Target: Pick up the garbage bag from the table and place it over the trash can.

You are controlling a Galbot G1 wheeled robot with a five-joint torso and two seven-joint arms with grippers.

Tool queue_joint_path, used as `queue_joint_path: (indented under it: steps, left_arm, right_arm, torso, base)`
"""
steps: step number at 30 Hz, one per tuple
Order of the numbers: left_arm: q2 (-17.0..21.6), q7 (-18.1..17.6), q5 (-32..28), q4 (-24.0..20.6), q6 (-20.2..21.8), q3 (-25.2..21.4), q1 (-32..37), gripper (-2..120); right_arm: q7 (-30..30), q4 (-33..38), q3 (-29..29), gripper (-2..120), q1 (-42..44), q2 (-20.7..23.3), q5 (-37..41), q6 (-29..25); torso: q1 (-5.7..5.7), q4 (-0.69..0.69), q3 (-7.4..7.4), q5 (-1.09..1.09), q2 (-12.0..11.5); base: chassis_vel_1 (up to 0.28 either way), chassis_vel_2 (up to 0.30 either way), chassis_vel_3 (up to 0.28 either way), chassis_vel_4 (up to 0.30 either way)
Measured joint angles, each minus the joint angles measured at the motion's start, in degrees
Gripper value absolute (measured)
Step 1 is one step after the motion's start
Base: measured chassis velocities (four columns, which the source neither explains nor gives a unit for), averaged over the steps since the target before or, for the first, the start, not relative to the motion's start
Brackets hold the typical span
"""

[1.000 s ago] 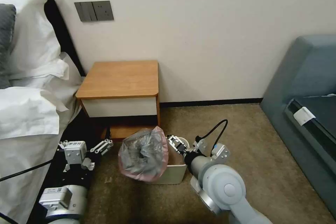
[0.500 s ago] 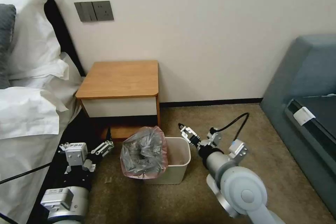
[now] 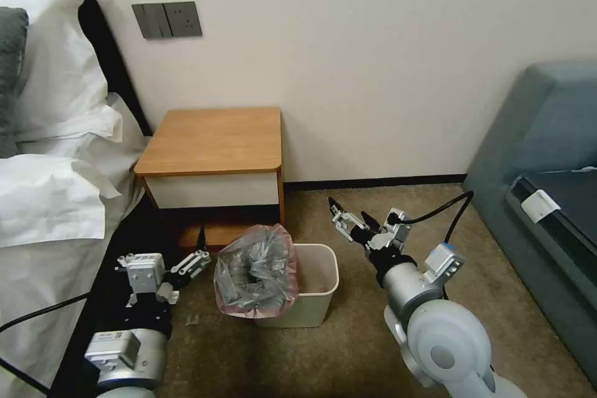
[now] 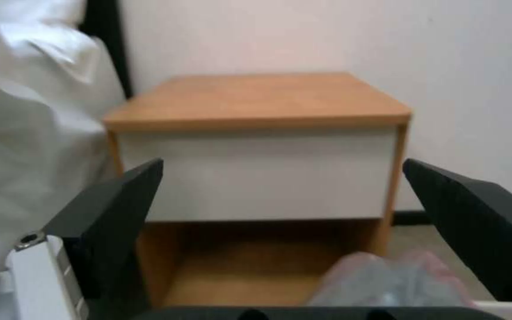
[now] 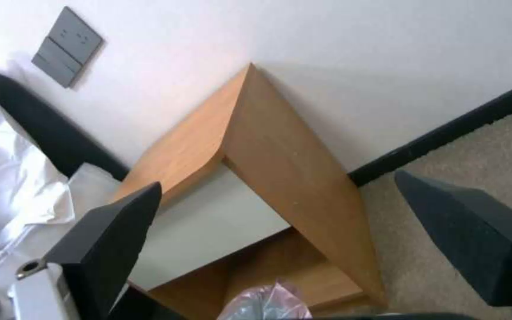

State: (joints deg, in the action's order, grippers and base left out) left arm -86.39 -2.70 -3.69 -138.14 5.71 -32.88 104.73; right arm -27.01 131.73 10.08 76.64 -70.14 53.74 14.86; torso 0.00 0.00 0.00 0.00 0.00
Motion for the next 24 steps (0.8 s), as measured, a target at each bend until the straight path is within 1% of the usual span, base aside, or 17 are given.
queue_joint_path:
  steps: [3,5,8,11,13,14,17,18,22,24]
  left_arm:
    - [1.0,-0.64,-0.29,1.95,0.61,2.28,-0.84,100]
    - [1.05,-0.67,-0.29,2.09,0.65,2.39,-0.91,100]
    - [1.89,-2.01,-0.3,5.28,2.73,4.54,-2.97,100]
    - [2.31,-2.37,-0.55,6.57,3.89,5.21,-3.95,100]
    - [3.14,-3.29,-1.88,8.25,5.68,6.25,-5.36,100]
    - [3.14,-3.29,-1.88,8.25,5.68,6.25,-5.36,100]
    - [4.07,-4.85,-3.38,10.58,7.54,7.06,-7.6,98]
    - [4.07,-4.85,-3.38,10.58,7.54,7.06,-7.6,98]
    - [4.86,-5.84,-4.88,13.12,9.41,7.98,-9.8,88]
    - [4.91,-6.36,-5.28,13.67,10.08,8.37,-10.16,88]
  right_arm:
    - [-0.23,-0.44,-0.03,100,0.15,-0.31,-0.43,-0.1]
    - [-0.25,-0.47,-0.02,100,0.16,-0.33,-0.46,-0.11]
    - [-0.53,-1.03,0.36,100,0.29,-0.39,-0.68,-0.28]
    - [-0.64,-1.24,0.58,100,0.32,-0.43,-0.79,-0.34]
    - [-0.73,-1.74,0.89,100,0.53,-0.6,-1.05,-0.45]
    - [-0.73,-1.74,0.89,100,0.53,-0.6,-1.05,-0.45]
    - [-0.84,-2.68,1.19,100,0.83,-0.99,-1.82,-0.67]
    - [-0.84,-2.68,1.19,100,0.83,-0.99,-1.82,-0.67]
    - [-1.0,-3.92,1.33,100,0.96,-1.68,-2.67,-1.04]
    - [-1.03,-4.2,1.34,100,0.96,-1.91,-2.89,-1.13]
  torso:
    - [0.0,0.0,0.0,0.0,0.0]
    - [0.0,0.0,0.0,0.0,0.0]
    - [0.0,-0.01,0.0,0.0,0.0]
    - [0.0,0.0,0.0,0.0,0.0]
    - [0.0,0.0,0.0,0.0,0.0]
    - [0.0,0.0,0.0,0.0,0.0]
    - [0.0,0.0,0.0,0.0,0.0]
    - [0.0,0.0,0.0,0.0,0.0]
    - [0.0,0.0,0.0,0.0,0.0]
    - [0.0,0.0,0.0,0.0,0.0]
  base:
    - [0.0,0.0,0.0,0.0]
    - [0.0,0.0,0.0,0.0]
    - [0.0,0.0,0.0,0.0]
    - [0.0,0.0,0.0,0.0]
    - [0.0,0.0,0.0,0.0]
    - [0.0,0.0,0.0,0.0]
    - [0.0,0.0,0.0,0.0]
    - [0.0,0.0,0.0,0.0]
    - [0.0,0.0,0.0,0.0]
    - [0.0,0.0,0.0,0.0]
